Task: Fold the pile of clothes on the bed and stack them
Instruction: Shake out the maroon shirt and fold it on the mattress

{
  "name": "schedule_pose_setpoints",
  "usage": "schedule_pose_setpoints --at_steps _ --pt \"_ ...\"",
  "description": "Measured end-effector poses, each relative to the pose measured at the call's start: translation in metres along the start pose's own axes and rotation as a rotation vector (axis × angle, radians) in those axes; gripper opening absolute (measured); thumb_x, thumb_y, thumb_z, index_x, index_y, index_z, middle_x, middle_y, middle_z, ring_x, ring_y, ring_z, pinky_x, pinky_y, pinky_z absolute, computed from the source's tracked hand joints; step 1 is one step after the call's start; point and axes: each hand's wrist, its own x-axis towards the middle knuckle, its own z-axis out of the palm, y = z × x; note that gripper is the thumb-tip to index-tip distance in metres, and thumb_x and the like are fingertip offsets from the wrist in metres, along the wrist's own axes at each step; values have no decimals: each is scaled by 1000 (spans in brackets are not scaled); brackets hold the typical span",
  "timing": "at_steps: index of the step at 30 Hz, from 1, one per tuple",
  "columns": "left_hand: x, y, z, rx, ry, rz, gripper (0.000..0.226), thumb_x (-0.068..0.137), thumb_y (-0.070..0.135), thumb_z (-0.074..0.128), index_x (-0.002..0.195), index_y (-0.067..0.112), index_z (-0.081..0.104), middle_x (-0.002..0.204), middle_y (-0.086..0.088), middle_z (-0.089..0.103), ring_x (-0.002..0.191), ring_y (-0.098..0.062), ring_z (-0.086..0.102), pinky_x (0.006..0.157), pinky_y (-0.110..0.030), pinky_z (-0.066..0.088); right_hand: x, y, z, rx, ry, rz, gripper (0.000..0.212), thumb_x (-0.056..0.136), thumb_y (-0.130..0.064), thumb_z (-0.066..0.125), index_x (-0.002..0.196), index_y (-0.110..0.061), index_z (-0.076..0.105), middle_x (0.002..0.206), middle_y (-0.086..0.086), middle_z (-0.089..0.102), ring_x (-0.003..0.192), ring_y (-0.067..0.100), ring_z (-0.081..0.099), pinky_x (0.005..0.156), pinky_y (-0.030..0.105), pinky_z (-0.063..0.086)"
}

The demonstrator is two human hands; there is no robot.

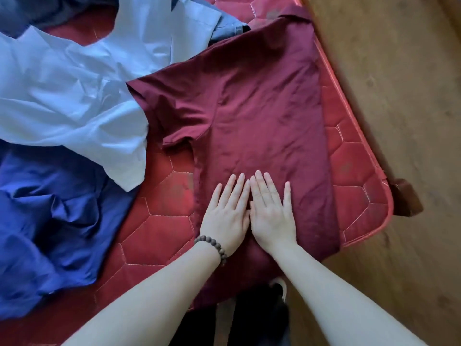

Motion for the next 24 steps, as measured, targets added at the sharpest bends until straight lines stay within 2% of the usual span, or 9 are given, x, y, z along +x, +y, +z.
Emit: schedule_pose_setpoints --at_steps 4,8,10,13,14,16,18,20,24 --pt "-30 -21 8 61 1 -40 64 96 53 25 154 26 16 161 -4 11 149 -23 7 119 -46 10 -22 17 -1 -21 -44 98 64 96 -47 36 153 -18 26 160 4 20 148 21 15 117 57 9" --pt "-56 -32 11 97 -40 -169 68 94 61 12 152 31 -5 162 -2 -4 149 -20 -6 120 -45 1 -51 46 -6 -52 -86 168 68 96 -55 28 154 -24 17 162 5 12 149 23 8 118 57 7" --pt "-67 -31 13 127 -55 -268 69 94 61 7 152 28 -11 162 -2 -8 149 -21 -11 119 -47 -4 -72 63 -7 -67 -102 233 68 96 -56 23 155 -23 12 162 4 8 150 22 4 118 57 6" --pt "-80 -15 13 102 35 -460 70 99 52 17 154 14 -1 162 -8 -3 149 -24 -8 119 -49 -4 -95 78 -10 -82 -110 370 70 97 -56 14 155 -18 6 163 6 4 150 23 -1 117 59 6" --pt "-85 -5 14 79 91 -456 68 100 48 22 154 10 3 162 -10 1 149 -26 -5 120 -49 -2 -99 74 -11 -78 -85 401 69 98 -54 15 155 -15 9 162 8 5 150 24 0 117 60 7" --pt "-93 22 22 29 135 -301 68 98 45 28 154 10 11 162 -10 7 149 -26 1 120 -49 3 -105 53 -12 -43 -30 345 67 99 -46 23 154 -9 15 161 11 10 149 25 4 117 59 6" --pt "-101 46 34 15 90 -112 66 97 47 27 154 14 16 161 -7 11 149 -24 5 119 -49 11 -111 20 -5 13 -31 125 62 100 -38 30 153 -9 19 161 9 13 149 24 6 118 56 8" --pt "-107 56 42 40 42 -58 64 98 49 23 154 19 18 161 -6 14 149 -23 8 119 -49 14 -119 1 4 20 -74 -41 58 102 -34 30 153 -11 19 161 6 13 149 20 6 118 55 13" --pt "-117 41 45 52 34 -166 67 95 57 26 155 27 14 162 -3 10 149 -23 8 120 -48 10 -124 31 8 10 -72 149 61 101 -45 27 154 -17 16 161 1 12 149 18 7 120 51 5"
